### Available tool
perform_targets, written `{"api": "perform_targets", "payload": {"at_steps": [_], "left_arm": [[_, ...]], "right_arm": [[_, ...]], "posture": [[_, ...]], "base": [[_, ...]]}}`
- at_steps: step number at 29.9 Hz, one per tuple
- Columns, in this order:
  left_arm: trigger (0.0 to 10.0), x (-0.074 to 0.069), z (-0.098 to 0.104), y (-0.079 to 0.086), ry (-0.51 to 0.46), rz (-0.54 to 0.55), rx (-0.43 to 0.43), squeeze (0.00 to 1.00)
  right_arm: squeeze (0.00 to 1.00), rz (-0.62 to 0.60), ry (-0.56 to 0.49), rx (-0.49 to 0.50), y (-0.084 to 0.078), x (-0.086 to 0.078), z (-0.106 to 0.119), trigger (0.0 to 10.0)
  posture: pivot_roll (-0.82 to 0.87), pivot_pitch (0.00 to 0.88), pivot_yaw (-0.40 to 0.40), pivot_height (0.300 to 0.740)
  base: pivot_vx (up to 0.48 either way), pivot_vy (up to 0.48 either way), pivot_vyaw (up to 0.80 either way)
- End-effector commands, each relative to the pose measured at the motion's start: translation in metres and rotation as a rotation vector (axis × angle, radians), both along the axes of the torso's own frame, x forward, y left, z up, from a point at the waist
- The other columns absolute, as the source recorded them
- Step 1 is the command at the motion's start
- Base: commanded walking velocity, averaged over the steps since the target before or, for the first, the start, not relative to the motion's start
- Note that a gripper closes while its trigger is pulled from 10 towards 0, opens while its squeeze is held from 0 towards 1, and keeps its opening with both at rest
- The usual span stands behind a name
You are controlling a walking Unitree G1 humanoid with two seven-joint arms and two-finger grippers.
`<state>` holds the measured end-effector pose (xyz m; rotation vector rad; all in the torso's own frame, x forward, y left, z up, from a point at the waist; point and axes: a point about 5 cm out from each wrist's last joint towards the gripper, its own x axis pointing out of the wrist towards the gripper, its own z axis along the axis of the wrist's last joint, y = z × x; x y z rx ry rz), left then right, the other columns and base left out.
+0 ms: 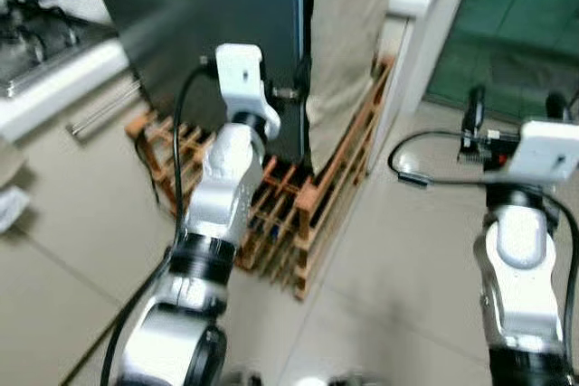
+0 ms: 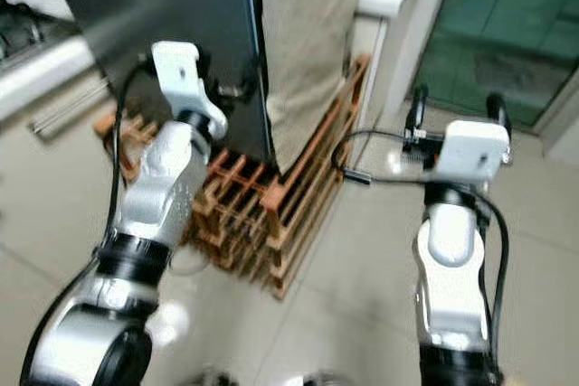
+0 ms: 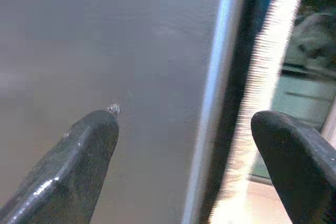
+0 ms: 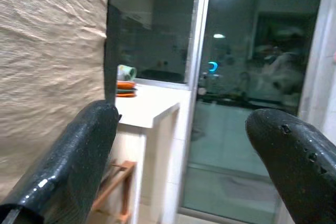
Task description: Restocking fridge
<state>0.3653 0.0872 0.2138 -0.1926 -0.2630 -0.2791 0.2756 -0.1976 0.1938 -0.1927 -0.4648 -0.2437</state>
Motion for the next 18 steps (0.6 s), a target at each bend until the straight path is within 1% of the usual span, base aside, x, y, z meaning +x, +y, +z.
{"api": "perform_targets", "payload": {"at_steps": [1,4,5,6,7,10,12,13,16,17,18], "left_arm": [[10.0,0.002,0.004,-0.008,-0.002,-0.052,-0.017,0.0],[10.0,0.005,0.003,-0.01,0.017,-0.068,-0.011,0.0],[10.0,0.007,0.003,-0.012,0.029,-0.083,-0.028,0.0],[10.0,0.007,0.008,-0.016,0.028,-0.122,-0.058,0.0],[10.0,0.007,0.008,-0.016,0.028,-0.122,-0.058,0.0],[10.0,-0.001,0.015,-0.034,0.024,-0.229,-0.115,0.0],[10.0,-0.005,0.008,-0.056,0.022,-0.274,-0.064,0.0],[10.0,-0.003,0.005,-0.058,0.023,-0.262,-0.051,0.0],[10.0,0.013,0.001,-0.052,0.05,-0.147,-0.045,0.0],[10.0,0.013,0.001,-0.052,0.05,-0.147,-0.045,0.0],[10.0,0.016,0.002,-0.051,0.055,-0.127,-0.041,0.0]], "right_arm": [[0.23,-0.019,0.01,-0.014,-0.004,-0.001,-0.004,10.0],[0.22,-0.021,0.014,-0.012,-0.004,0.0,-0.005,10.0],[0.22,-0.02,0.016,-0.012,-0.003,0.001,-0.006,10.0],[0.22,-0.018,0.019,-0.01,-0.002,0.001,-0.007,10.0],[0.22,-0.018,0.019,-0.01,-0.002,0.001,-0.007,10.0],[0.22,-0.019,0.022,-0.006,-0.002,0.002,-0.009,10.0],[0.22,-0.023,0.037,0.006,-0.004,0.004,-0.013,10.0],[0.22,-0.021,0.041,0.004,-0.004,0.004,-0.014,10.0],[0.23,-0.018,0.047,-0.003,-0.003,0.005,-0.015,10.0],[0.23,-0.018,0.047,-0.003,-0.003,0.005,-0.015,10.0],[0.23,-0.019,0.048,-0.004,-0.003,0.005,-0.015,10.0]], "posture": [[-0.22,0.018,0.071,0.732],[-0.22,0.023,0.076,0.732],[-0.22,0.025,0.08,0.732],[-0.23,0.023,0.085,0.732],[-0.23,0.023,0.085,0.732],[-0.22,0.025,0.08,0.732],[-0.22,0.027,0.076,0.732],[-0.22,0.029,0.076,0.732],[-0.23,0.033,0.078,0.732],[-0.23,0.033,0.078,0.732],[-0.23,0.037,0.08,0.732]], "base": [[0.0,0.0,0.0],[0.0,0.0,0.0],[0.0,0.0,0.0],[0.0,0.0,0.0],[0.0,0.0,0.0],[0.0,0.0,0.0],[0.0,0.0,0.0],[0.0,0.0,0.0],[0.0,0.0,0.0],[0.0,0.0,0.0],[0.0,0.0,0.0]]}}
